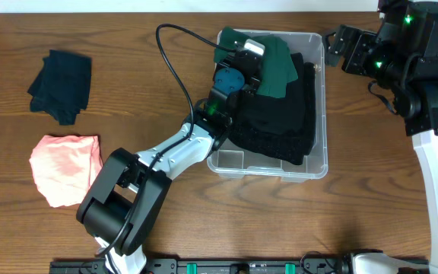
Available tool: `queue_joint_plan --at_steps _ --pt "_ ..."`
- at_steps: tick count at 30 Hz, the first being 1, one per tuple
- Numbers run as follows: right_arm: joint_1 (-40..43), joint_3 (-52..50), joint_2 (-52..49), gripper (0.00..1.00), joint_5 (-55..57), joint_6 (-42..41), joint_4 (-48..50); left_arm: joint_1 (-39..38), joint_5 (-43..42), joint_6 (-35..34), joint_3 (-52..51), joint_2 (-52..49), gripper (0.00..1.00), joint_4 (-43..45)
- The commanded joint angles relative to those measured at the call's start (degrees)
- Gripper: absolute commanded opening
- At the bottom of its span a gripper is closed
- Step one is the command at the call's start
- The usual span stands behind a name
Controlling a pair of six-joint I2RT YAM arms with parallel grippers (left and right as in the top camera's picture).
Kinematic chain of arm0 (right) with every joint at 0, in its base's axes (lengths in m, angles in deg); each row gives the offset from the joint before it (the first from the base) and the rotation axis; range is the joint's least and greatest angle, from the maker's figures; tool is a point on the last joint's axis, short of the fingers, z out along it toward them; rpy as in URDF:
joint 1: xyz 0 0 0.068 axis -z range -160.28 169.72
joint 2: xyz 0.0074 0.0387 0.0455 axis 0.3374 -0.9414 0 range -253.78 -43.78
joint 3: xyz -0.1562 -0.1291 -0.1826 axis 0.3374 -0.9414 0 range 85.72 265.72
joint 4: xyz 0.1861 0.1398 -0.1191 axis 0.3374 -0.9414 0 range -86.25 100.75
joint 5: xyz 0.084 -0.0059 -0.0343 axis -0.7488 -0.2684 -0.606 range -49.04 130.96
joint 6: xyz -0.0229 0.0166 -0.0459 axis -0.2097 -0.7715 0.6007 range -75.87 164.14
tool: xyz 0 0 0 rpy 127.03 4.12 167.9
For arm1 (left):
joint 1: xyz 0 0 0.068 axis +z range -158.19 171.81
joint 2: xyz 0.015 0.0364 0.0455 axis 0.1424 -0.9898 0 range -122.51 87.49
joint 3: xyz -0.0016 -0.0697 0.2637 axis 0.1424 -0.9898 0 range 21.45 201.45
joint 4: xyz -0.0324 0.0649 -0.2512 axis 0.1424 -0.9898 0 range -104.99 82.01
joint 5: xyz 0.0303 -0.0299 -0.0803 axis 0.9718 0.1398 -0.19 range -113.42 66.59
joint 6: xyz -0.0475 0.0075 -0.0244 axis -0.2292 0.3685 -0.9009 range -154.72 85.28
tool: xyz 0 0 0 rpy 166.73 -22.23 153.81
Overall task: Pack container
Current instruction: 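Release the green cloth into the bin's upper left corner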
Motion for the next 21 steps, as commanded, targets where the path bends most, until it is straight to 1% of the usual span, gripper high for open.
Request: queue_joint_plan --at_steps 1,3,4,6,7,8,11,16,21 --pt "0.4 0.1 0.3 0.99 0.1 -0.4 0.0 0.4 -2.9 -4.8 0.6 -0.3 0.46 -0.8" --pt "0.4 0.1 0.3 0.99 0.1 -0.4 0.0 0.6 -3.8 -8.3 0.6 -1.1 0.49 -2.1" --pt "0.4 0.1 0.3 0.99 0.1 -0.4 0.0 0.7 -5.7 -9.4 0.6 -1.7 0.5 -2.6" --pt "0.4 0.1 0.3 0.99 0.1 -0.4 0.0 0.7 -8.9 -9.8 0.6 -3.0 0.54 -3.3" --pt "0.4 0.1 0.3 0.99 0.1 -0.4 0.0 0.7 -9.3 -9.9 0.6 -3.6 0.59 -3.5" --pt "0.4 0.1 0.3 0.99 0.1 -0.4 0.0 0.6 -9.3 -10.7 0.6 -4.1 0.98 -4.2" --pt "0.4 0.1 0.3 0.99 0.1 -0.4 0.0 0.6 -9.9 -12.5 0.6 -4.6 0.98 -6.1" --pt "0.4 0.1 0.3 0.99 0.1 -0.4 0.0 0.2 -12.1 -12.6 0.6 -4.2 0.98 -7.9" --pt "0.4 0.1 0.3 0.99 0.1 -0.3 0.0 -0.3 -12.3 -12.6 0.6 0.0 0.98 -12.1"
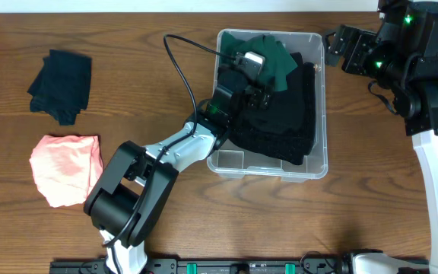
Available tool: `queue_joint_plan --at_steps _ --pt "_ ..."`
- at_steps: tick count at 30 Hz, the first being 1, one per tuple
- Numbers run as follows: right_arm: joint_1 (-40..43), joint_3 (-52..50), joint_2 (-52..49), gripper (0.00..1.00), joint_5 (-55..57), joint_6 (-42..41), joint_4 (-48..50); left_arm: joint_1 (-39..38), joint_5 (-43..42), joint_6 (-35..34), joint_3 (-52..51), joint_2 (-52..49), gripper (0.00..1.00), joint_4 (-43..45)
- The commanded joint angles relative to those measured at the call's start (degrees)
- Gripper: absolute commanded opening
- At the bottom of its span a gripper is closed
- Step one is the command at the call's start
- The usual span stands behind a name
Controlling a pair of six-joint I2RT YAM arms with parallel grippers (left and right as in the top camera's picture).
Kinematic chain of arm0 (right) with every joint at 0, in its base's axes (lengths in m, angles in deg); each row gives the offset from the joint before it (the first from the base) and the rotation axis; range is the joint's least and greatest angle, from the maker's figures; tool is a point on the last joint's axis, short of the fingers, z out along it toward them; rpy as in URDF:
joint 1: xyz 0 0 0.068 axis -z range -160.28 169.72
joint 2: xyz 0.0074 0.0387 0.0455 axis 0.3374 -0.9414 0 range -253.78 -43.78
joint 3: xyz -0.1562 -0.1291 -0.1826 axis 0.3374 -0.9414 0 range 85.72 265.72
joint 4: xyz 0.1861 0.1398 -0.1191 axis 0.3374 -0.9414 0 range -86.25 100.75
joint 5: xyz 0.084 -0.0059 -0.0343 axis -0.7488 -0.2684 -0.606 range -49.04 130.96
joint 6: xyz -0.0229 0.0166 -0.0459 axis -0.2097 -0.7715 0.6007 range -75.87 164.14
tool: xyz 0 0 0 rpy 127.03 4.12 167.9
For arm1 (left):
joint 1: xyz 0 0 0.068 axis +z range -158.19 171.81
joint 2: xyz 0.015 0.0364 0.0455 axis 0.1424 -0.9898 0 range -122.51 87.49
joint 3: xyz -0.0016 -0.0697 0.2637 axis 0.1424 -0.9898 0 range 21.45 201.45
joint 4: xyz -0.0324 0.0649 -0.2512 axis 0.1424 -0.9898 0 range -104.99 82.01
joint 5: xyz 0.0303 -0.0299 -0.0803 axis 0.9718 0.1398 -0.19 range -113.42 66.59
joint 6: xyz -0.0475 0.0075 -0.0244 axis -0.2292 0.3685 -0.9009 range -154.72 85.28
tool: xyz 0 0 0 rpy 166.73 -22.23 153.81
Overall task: Pack container
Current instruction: 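Release the green cloth into the bin's upper left corner, then move the left gripper left to the dark teal cloth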
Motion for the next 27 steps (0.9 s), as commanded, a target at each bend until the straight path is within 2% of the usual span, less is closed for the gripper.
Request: queue_joint_plan --at_steps 1,16,22,25,27 --pt "0.4 0.1 0.3 0.99 0.1 -0.3 0.0 -0.5 -1.9 -1.4 0.5 4.4 0.98 -4.1" --pt "0.4 0.1 0.3 0.99 0.1 -0.4 0.0 -0.5 -1.9 -1.3 0.4 37.7 0.98 -39.7" --pt "0.4 0.1 0.3 0.99 0.1 -0.4 0.0 -0.2 6.9 -1.4 0.5 42.3 0.98 -38.3" --pt "0.4 0.1 0.3 0.99 0.1 -0.4 0.0 2.1 6.5 -1.6 0.6 41.6 0.98 -38.0" --pt "0.4 0.1 0.3 0.99 0.1 -0.4 0.0 5.3 6.6 -4.4 1.2 40.9 0.98 -41.0"
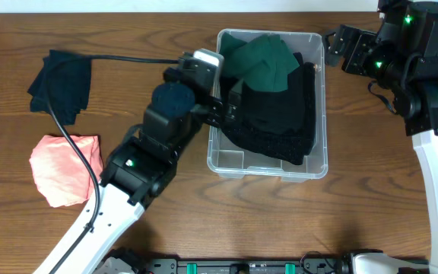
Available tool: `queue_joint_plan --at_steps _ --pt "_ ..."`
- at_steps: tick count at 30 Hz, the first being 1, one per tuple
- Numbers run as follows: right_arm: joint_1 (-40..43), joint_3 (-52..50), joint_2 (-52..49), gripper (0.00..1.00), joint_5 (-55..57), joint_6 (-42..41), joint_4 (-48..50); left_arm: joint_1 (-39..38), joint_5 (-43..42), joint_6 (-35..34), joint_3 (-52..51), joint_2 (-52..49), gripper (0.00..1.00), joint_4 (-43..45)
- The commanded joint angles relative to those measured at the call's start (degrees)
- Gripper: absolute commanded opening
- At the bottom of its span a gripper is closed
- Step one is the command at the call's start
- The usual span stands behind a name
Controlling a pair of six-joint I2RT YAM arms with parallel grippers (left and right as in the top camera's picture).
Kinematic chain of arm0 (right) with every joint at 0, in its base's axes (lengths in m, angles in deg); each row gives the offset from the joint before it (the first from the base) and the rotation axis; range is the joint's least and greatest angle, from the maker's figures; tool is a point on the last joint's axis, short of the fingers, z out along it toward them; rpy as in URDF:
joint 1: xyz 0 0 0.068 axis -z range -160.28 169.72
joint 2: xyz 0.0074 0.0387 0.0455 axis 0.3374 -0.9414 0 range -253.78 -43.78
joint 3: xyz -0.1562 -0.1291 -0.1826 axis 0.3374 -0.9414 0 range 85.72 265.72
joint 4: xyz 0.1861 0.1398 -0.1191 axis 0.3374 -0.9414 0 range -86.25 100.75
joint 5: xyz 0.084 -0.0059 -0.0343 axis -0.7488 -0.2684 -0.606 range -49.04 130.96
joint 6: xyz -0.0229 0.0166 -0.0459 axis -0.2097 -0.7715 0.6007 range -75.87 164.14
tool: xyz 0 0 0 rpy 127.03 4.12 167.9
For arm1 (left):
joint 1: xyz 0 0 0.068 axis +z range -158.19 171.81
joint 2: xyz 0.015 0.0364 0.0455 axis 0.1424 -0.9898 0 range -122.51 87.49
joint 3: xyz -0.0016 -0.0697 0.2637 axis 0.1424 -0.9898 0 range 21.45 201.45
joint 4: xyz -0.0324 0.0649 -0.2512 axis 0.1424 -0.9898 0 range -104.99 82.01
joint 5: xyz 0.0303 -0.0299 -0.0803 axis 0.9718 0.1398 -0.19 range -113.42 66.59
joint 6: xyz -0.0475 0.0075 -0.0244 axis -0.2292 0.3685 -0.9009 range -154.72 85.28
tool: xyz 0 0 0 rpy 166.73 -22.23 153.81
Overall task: Pack container
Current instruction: 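Move the left gripper left to the dark teal cloth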
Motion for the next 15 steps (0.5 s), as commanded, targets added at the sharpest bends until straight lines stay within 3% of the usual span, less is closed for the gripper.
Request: queue_joint_plan --at_steps 1,4,8,12,15 --pt "0.4 0.1 0.3 0.99 0.1 -0.4 0.0 4.7 2.4 -4.0 1.3 -1.3 0.98 -3.2" --pt "0.4 0.1 0.3 0.99 0.1 -0.4 0.0 12.6 2.7 -9.2 2.0 -1.5 0.98 -7.6" --pt "0.4 0.1 0.3 0.99 0.1 -0.4 0.0 23.6 4.2 -9.9 2.0 -2.8 0.98 -10.4" --pt "0.4 0.1 0.3 0.99 0.1 -0.4 0.0 31.5 7.8 -1.8 2.0 -8.2 0.98 -12.7" --pt "0.4 0.1 0.3 0.99 0.1 -0.4 0.0 32.9 14.6 5.4 2.0 -13.4 0.98 -12.3"
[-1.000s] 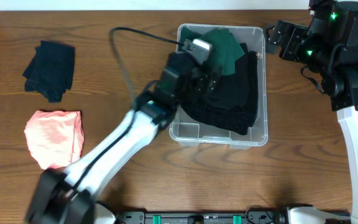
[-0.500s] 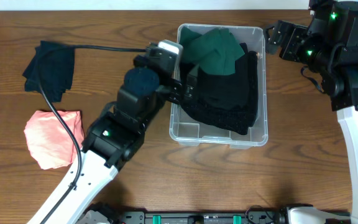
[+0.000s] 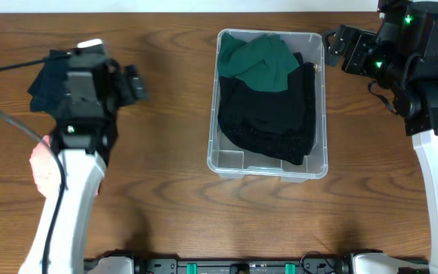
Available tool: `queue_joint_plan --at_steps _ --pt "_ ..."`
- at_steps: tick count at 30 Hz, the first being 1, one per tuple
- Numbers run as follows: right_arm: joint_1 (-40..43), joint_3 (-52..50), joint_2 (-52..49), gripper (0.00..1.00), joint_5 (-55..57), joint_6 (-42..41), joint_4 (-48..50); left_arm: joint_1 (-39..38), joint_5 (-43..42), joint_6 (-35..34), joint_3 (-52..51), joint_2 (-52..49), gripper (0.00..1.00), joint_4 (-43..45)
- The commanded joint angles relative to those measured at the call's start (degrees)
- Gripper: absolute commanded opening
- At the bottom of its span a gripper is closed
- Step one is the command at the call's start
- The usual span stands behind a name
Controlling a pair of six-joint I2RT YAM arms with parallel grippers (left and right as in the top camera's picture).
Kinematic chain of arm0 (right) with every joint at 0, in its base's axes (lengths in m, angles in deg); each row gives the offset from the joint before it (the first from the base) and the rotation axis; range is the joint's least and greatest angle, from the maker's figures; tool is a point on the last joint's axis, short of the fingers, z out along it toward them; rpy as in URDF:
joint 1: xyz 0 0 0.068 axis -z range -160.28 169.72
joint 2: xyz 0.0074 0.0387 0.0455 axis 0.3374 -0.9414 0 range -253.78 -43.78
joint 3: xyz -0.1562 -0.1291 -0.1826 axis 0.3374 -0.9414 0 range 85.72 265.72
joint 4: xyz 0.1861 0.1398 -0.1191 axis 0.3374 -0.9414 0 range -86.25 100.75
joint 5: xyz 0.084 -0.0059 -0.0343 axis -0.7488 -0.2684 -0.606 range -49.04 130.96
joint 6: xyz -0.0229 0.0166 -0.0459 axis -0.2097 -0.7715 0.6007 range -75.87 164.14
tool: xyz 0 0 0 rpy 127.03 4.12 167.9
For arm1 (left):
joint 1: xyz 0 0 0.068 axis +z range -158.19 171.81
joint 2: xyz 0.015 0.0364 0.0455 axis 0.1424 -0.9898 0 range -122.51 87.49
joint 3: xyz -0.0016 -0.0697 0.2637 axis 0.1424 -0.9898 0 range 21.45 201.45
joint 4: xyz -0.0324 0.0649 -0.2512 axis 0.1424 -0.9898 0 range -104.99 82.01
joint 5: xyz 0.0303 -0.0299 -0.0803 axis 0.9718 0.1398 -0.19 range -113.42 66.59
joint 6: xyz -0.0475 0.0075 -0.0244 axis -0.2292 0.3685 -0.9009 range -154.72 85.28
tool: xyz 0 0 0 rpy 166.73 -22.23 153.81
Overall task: Pack container
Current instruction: 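Move the left gripper left to the dark teal cloth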
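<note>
The clear plastic container (image 3: 226, 161) stands right of the table's middle. In it a green garment (image 3: 261, 59) lies at the far end, over a black garment (image 3: 268, 114). My left gripper (image 3: 134, 82) hangs over the left of the table, beside the dark navy garment (image 3: 52, 87). Its fingers look spread, with nothing between them. A pink garment (image 3: 42, 169) lies nearer the front, partly under my left arm. My right gripper (image 3: 334, 44) is parked at the far right, just beyond the container's corner; its jaws are too small to read.
The right arm's white link runs down the right edge of the table. A black cable (image 3: 6, 122) trails from my left arm across the left side. Bare wood lies between the garments and the container.
My left arm has moved from the container's left wall to the far left of the table, beside the navy garment. The green garment stays in the container. The right arm has not moved.
My left gripper was first inside the container at the green garment, then still there as the garment spread toward the far end. Later it stood at the container's left wall, with the garment left inside. Now it is over the left side, by the navy garment.
</note>
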Motion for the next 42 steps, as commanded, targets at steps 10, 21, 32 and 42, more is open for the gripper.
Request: queue_joint_plan --at_steps 10,21,32,42 --pt "0.4 0.1 0.3 0.99 0.1 -0.4 0.0 1.0 26.5 20.3 1.2 -21.6 0.98 7.5" --pt "0.4 0.1 0.3 0.99 0.1 -0.4 0.0 2.0 32.2 22.9 1.2 -32.2 0.98 15.4" --pt "0.4 0.1 0.3 0.99 0.1 -0.4 0.0 4.8 27.4 25.9 1.2 -37.2 0.98 19.5" --pt "0.4 0.1 0.3 0.99 0.1 -0.4 0.0 8.0 19.7 34.0 1.2 -40.3 0.98 25.2"
